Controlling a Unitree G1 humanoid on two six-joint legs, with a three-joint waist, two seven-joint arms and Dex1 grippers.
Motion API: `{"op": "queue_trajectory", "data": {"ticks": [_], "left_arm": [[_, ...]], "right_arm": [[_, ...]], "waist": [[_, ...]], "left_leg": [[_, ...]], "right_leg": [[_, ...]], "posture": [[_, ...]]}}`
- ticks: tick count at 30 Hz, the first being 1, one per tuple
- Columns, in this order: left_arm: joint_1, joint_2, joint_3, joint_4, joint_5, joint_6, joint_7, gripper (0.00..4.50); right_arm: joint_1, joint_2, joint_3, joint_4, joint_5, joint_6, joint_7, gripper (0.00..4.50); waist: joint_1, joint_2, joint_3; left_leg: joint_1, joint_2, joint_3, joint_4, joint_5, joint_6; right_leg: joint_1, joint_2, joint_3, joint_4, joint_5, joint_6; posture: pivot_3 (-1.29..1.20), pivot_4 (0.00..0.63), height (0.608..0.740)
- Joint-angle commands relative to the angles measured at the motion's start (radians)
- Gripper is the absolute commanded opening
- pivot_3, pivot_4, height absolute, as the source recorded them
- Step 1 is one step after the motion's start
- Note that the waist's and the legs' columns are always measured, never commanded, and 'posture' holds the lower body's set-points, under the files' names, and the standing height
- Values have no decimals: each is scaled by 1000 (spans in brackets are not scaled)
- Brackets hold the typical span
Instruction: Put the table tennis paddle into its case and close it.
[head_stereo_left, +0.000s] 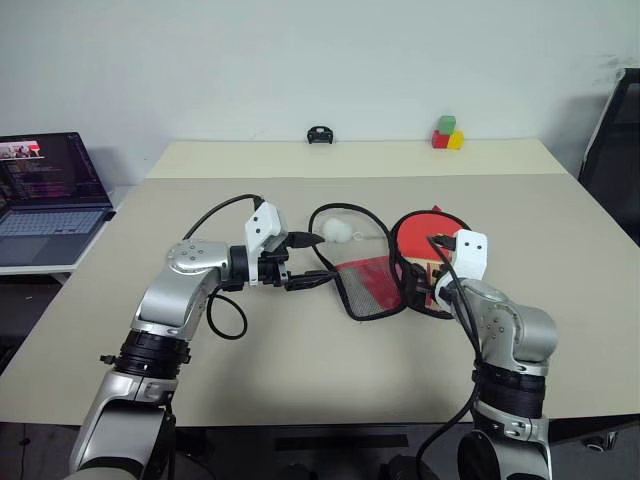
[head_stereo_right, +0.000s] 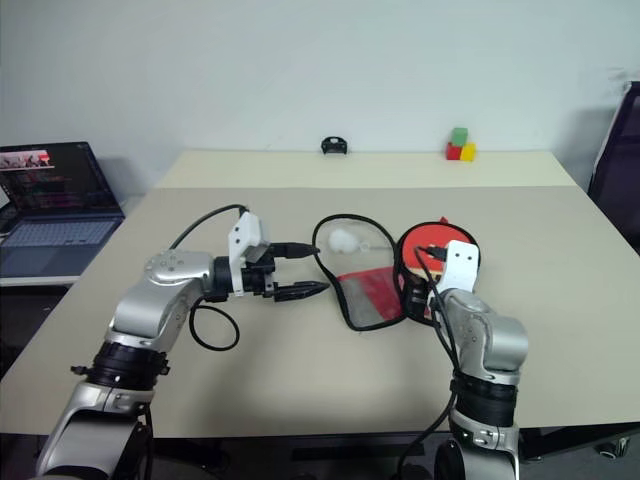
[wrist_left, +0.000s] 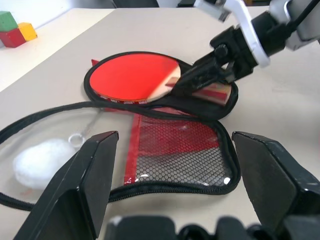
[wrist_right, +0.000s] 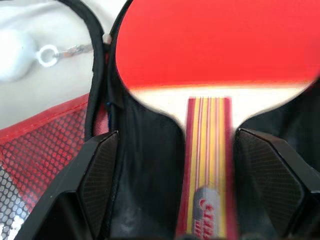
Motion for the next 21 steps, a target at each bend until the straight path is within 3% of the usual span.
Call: {"op": "queue_trajectory", "data": {"ticks": [1,5,8,13,21], "left_arm": [[-6,5,22,-27,-9,-8,3,3992],[-2,11,19,-19,1,-15,9,3992],[13,17,27,-14,5,-13,20,3992],[35,24,46,22,22,-23,54,3992],[52,30,57,145,70,-83,102,3992]], "right_arm": [[-1,-29,-4,-65,20,30,25,4151],[14,-90,2,-100,38,56,77,4151],[22,-163,9,-167,130,101,203,4151],[82,-378,25,-253,276,111,438,4151],[85,-710,-2,-162,361,-72,724,4151]], "waist": [[-1,0,0],[-1,0,0],[-1,0,0],[0,0,0],[3,-1,0]], "left_leg": [[0,0,0,0,0,0],[0,0,0,0,0,0],[0,0,0,0,0,0],[0,0,-1,0,0,1],[0,0,0,0,0,1]], "right_leg": [[0,0,0,0,0,0],[0,0,0,0,0,0],[0,0,0,0,0,0],[1,0,-1,-1,0,0],[1,0,-1,-1,0,0]], "posture": [[0,150,740],[0,150,740],[0,150,740],[0,150,740],[0,150,740]]}}
